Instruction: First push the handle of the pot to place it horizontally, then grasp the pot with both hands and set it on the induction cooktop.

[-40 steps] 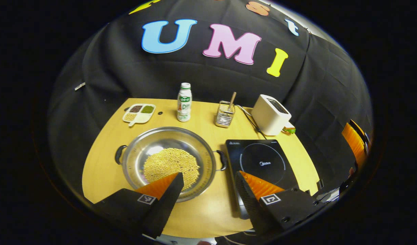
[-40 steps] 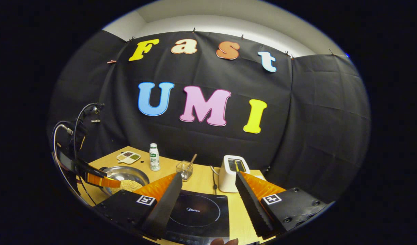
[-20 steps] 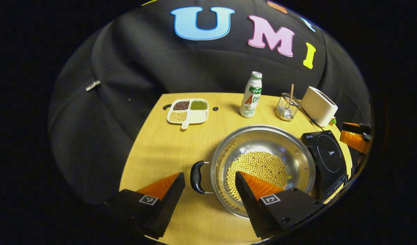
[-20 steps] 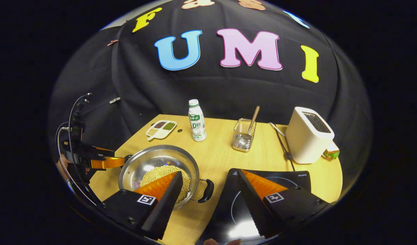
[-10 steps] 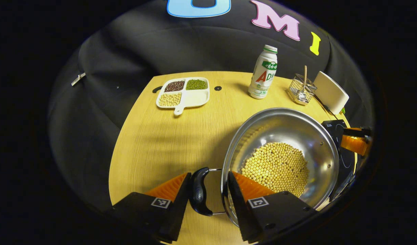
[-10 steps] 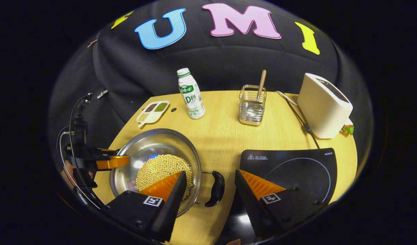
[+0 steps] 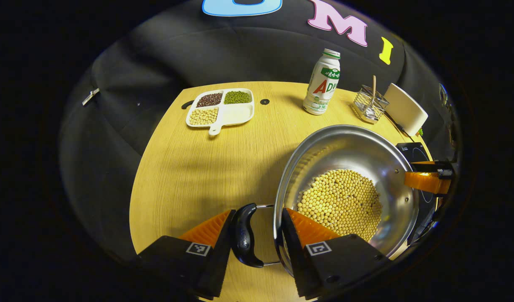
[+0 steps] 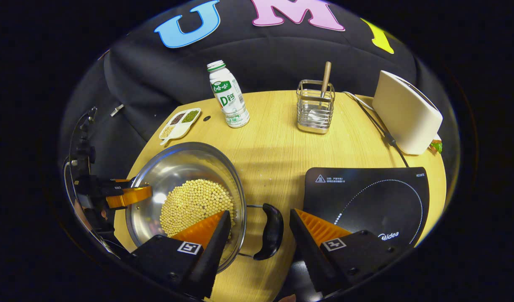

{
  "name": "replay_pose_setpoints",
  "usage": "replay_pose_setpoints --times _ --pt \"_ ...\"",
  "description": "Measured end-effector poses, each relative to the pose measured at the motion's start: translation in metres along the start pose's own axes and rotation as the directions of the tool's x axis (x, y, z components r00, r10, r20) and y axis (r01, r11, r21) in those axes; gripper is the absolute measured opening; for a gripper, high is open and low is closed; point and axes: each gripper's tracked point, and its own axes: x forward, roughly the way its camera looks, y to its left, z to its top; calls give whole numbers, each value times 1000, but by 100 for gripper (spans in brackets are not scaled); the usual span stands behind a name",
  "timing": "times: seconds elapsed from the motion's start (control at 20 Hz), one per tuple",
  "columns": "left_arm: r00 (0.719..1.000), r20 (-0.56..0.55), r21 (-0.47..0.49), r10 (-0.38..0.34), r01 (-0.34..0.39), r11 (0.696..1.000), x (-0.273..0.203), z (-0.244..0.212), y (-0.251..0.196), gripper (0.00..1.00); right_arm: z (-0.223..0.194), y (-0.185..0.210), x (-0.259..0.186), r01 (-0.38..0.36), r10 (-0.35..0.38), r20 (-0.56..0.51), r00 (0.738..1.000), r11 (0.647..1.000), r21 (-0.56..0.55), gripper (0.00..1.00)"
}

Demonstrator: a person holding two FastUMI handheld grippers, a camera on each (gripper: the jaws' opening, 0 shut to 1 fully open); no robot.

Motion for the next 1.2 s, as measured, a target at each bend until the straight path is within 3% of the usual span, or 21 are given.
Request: replay_pose_setpoints --times 0.15,0.2,0.3,0.45,0.5,0.6,0.65,0.85,0.95,1.0,1.2 --pt "1000 -4 3 -1 1 1000 0 -1 1 66 -10 1 12 19 -19 -39 999 1000 0 68" --pt "1000 -4 -2 4 -4 1000 0 -1 1 63 -6 0 14 32 -32 -33 999 999 -2 64" --pt "1000 0 -13 10 -10 1000 0 -1 2 65 -5 0 14 39 -38 -51 998 999 16 65" --pt "1000 13 -38 25 -25 999 -5 -1 1 61 -8 1 13 41 -41 -51 998 999 -2 51" --pt "1000 14 -49 26 -26 998 -8 -4 -1 56 -7 2 11 45 -45 -45 998 999 -10 52" --pt "1000 16 -70 20 -19 997 -22 -7 -6 55 -8 3 -4 44 -45 -47 998 999 -17 48" --pt "1000 16 -70 15 -14 997 -31 -8 -10 59 -8 4 -13 44 -44 -45 998 999 -13 53" --pt "1000 12 -43 15 -14 999 -66 -4 -30 59 -7 -6 -54 48 -48 -40 998 999 2 52" --pt "1000 15 -25 12 -12 1000 -83 1 -46 59 -10 -17 -75 54 -53 -46 998 998 19 48" --pt "1000 19 -14 9 -9 1000 -90 3 -54 62 -9 -23 -85 55 -54 -43 998 998 28 52" --pt "999 36 26 -14 13 1000 -107 15 -94 59 -8 -58 -119 74 -74 -15 997 996 56 52"
